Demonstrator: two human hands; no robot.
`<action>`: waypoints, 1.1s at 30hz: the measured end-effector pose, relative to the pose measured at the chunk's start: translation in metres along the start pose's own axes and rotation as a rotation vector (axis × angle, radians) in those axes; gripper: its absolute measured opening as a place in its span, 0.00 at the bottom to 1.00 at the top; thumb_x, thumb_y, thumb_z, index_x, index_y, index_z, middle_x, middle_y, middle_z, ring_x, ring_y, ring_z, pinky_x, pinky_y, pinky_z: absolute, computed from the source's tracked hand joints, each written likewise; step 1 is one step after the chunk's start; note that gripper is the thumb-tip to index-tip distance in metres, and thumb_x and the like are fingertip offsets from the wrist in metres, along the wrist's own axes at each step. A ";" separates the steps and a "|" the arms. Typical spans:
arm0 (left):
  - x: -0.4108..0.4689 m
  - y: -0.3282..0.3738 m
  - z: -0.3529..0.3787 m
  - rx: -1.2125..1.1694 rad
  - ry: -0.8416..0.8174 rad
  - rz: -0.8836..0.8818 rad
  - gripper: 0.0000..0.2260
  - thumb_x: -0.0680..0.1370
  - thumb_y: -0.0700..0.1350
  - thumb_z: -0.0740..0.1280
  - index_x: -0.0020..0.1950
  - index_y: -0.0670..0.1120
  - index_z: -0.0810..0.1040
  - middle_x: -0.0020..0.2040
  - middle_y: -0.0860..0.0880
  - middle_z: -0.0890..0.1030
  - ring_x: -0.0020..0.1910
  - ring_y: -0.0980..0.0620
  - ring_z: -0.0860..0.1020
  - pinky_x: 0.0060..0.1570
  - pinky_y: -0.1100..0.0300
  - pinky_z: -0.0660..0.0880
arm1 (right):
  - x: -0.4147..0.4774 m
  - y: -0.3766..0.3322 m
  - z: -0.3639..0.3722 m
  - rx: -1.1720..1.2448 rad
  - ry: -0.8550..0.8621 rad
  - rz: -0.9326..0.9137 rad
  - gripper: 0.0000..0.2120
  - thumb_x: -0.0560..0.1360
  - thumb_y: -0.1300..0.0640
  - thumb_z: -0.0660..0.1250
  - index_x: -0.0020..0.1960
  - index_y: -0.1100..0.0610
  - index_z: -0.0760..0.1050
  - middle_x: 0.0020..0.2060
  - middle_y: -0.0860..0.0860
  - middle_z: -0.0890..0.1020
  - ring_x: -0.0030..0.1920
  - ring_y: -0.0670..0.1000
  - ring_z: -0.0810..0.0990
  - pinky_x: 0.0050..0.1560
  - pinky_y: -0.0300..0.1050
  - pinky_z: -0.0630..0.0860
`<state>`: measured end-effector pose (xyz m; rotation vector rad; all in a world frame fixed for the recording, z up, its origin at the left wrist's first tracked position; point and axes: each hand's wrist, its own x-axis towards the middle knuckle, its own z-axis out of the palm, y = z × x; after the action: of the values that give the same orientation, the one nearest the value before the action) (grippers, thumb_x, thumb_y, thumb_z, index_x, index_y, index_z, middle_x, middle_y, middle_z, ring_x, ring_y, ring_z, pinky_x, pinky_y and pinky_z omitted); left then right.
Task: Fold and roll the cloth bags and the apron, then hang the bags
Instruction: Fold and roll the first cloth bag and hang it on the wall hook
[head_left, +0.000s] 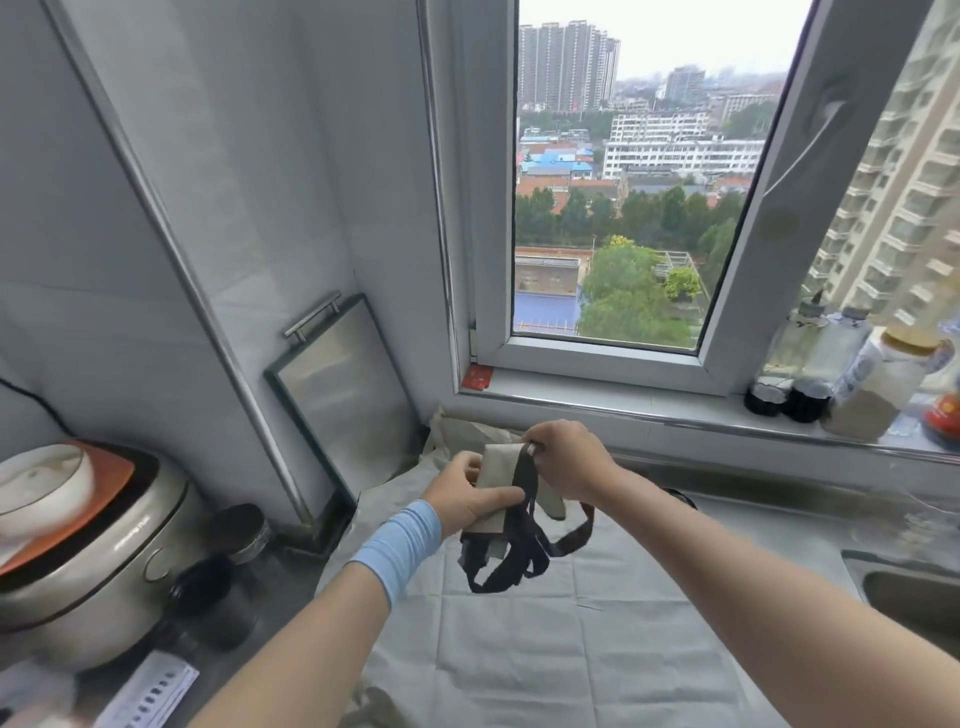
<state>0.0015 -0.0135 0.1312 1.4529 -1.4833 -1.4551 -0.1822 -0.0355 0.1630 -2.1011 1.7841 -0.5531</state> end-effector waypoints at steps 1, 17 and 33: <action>0.002 0.001 -0.006 -0.001 0.025 0.008 0.38 0.57 0.58 0.79 0.62 0.51 0.68 0.56 0.49 0.78 0.53 0.51 0.80 0.50 0.56 0.80 | 0.003 -0.004 0.001 0.123 -0.039 0.035 0.11 0.73 0.61 0.63 0.43 0.52 0.83 0.40 0.51 0.84 0.43 0.53 0.82 0.42 0.47 0.79; 0.022 -0.018 -0.074 -0.255 -0.217 0.055 0.24 0.62 0.48 0.78 0.56 0.46 0.79 0.50 0.43 0.85 0.51 0.45 0.83 0.53 0.48 0.80 | 0.025 -0.074 0.027 1.215 -0.611 0.383 0.18 0.76 0.54 0.62 0.61 0.65 0.73 0.55 0.62 0.76 0.52 0.60 0.76 0.55 0.52 0.73; 0.046 -0.046 -0.050 -0.285 -0.329 -0.109 0.15 0.74 0.45 0.70 0.59 0.40 0.77 0.45 0.43 0.83 0.42 0.47 0.82 0.37 0.57 0.78 | 0.035 -0.022 0.062 1.024 -0.267 0.443 0.10 0.72 0.55 0.76 0.51 0.58 0.82 0.44 0.57 0.86 0.42 0.55 0.86 0.40 0.47 0.82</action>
<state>0.0510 -0.0621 0.0868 1.1775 -1.3247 -1.9583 -0.1278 -0.0667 0.1224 -0.9973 1.3030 -0.7802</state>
